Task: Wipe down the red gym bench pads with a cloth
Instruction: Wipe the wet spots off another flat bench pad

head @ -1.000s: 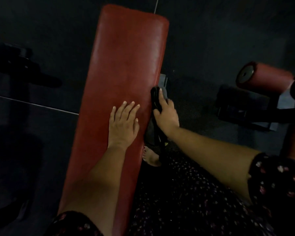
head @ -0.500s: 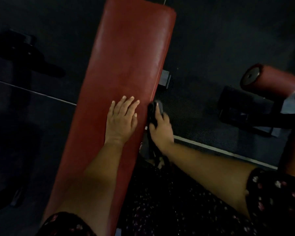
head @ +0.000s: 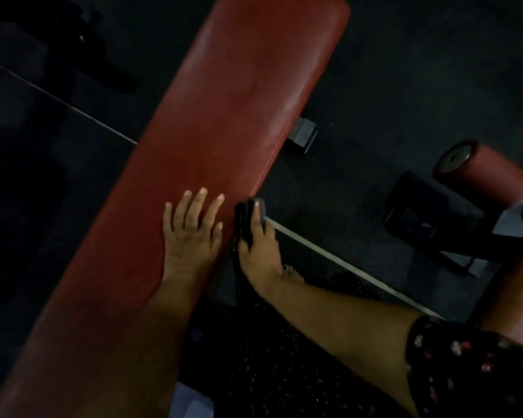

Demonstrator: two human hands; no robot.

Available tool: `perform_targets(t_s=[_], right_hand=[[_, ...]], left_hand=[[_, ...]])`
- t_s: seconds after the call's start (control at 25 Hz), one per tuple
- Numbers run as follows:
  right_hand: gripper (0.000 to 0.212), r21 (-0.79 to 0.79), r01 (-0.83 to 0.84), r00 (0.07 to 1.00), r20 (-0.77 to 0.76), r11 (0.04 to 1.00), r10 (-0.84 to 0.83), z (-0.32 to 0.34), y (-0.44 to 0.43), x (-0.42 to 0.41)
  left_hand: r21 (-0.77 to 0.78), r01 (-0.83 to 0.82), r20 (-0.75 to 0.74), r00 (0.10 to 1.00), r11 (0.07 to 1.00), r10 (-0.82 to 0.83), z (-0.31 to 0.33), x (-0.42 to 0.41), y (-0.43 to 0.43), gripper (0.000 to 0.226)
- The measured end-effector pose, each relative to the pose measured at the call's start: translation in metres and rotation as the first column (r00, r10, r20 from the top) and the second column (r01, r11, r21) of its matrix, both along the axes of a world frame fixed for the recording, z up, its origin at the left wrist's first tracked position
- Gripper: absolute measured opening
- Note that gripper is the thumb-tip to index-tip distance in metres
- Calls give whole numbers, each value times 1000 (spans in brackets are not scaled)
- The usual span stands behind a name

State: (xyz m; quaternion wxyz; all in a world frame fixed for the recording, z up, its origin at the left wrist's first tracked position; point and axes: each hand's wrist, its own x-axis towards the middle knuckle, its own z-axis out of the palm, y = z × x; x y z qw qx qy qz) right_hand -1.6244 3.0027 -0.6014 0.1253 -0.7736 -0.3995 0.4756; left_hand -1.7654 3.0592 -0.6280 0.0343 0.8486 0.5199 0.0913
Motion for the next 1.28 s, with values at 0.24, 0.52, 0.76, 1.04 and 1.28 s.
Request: perform_targets(t_s=[0.24, 0.52, 0.76, 1.04, 1.28], right_hand=[[75, 50, 17, 999, 42, 999, -19, -6, 25, 31], [88, 2, -100, 993, -61, 995, 100, 4, -53, -50], [80, 32, 138, 990, 23, 990, -139, -14, -14, -30], [82, -89, 101, 993, -51, 991, -106, 13, -101, -135], [79, 33, 330, 941, -89, 943, -326, -2, -58, -95]], left_hand=[[-125, -111, 1, 994, 986, 112, 0, -4, -10, 48], [-192, -94, 31, 994, 977, 101, 6, -23, -27, 48], [-195, -13, -10, 1000, 981, 11, 4, -52, -66, 50], [-205, 24, -80, 996, 979, -41, 8, -118, -86, 51], [-157, 2, -58, 998, 988, -11, -1, -135, -112, 49]])
